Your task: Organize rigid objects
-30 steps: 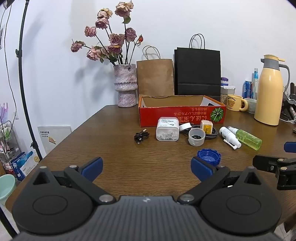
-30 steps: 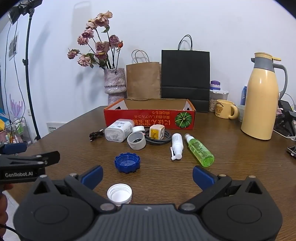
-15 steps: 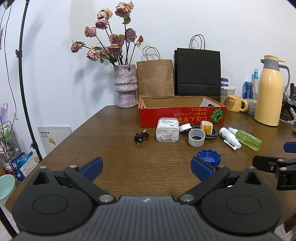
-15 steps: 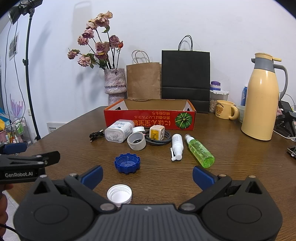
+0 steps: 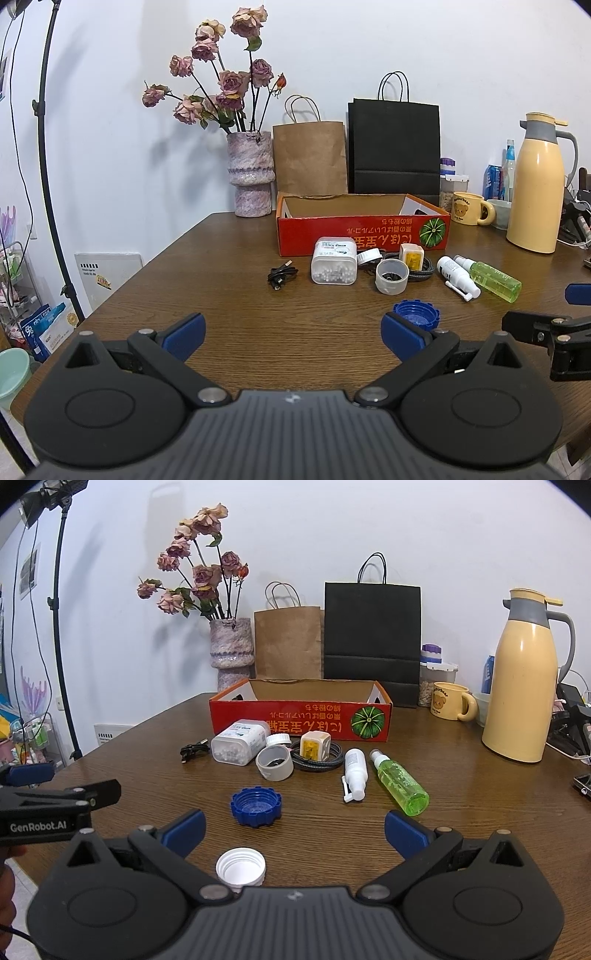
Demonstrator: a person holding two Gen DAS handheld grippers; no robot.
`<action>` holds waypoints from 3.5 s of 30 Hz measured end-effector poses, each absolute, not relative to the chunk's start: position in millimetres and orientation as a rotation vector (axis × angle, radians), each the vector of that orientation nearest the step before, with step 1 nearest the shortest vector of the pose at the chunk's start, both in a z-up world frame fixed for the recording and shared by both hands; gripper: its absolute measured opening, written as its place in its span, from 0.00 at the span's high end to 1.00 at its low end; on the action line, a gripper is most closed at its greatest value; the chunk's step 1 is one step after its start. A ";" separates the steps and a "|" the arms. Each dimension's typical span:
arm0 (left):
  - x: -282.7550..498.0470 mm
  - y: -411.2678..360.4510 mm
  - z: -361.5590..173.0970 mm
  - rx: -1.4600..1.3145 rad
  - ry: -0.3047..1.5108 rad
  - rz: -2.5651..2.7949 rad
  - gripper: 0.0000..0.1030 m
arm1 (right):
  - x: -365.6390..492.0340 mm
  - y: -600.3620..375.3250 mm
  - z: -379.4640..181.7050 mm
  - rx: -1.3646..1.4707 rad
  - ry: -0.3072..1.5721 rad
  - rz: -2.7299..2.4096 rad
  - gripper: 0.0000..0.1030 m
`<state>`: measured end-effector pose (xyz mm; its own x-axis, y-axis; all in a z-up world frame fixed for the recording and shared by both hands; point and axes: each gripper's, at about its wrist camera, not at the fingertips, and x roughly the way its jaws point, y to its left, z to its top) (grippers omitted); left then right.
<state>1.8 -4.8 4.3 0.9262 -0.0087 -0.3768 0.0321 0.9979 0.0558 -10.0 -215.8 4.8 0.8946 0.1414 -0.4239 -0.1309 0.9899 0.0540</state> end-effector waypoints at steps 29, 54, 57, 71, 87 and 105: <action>-2.6 -2.6 14.2 0.060 0.382 -0.024 0.00 | -10.3 -214.0 7.7 0.021 0.434 0.144 0.00; -4.1 -2.0 12.1 0.058 0.378 -0.023 0.00 | -11.4 -212.9 8.9 0.018 0.430 0.145 0.00; -4.2 -2.0 12.4 0.058 0.378 -0.023 0.00 | -11.4 -213.0 8.4 0.018 0.430 0.145 0.00; -4.7 -2.5 14.2 0.052 0.378 -0.027 0.00 | -11.3 -208.3 10.7 0.013 0.437 0.151 0.00; 4.5 0.4 3.6 0.040 0.423 -0.028 0.00 | 5.5 -205.9 -4.5 0.007 0.498 0.179 0.00; 16.2 7.5 -8.8 0.016 0.492 -0.024 0.00 | 32.8 -188.5 -39.1 -0.020 0.635 0.260 0.15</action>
<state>16.2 7.5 -8.8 0.8809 -0.0194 -0.4729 0.0273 0.9996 0.0099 32.8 -188.5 -39.1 0.7738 0.2340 -0.5886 -0.2464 0.9673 0.0607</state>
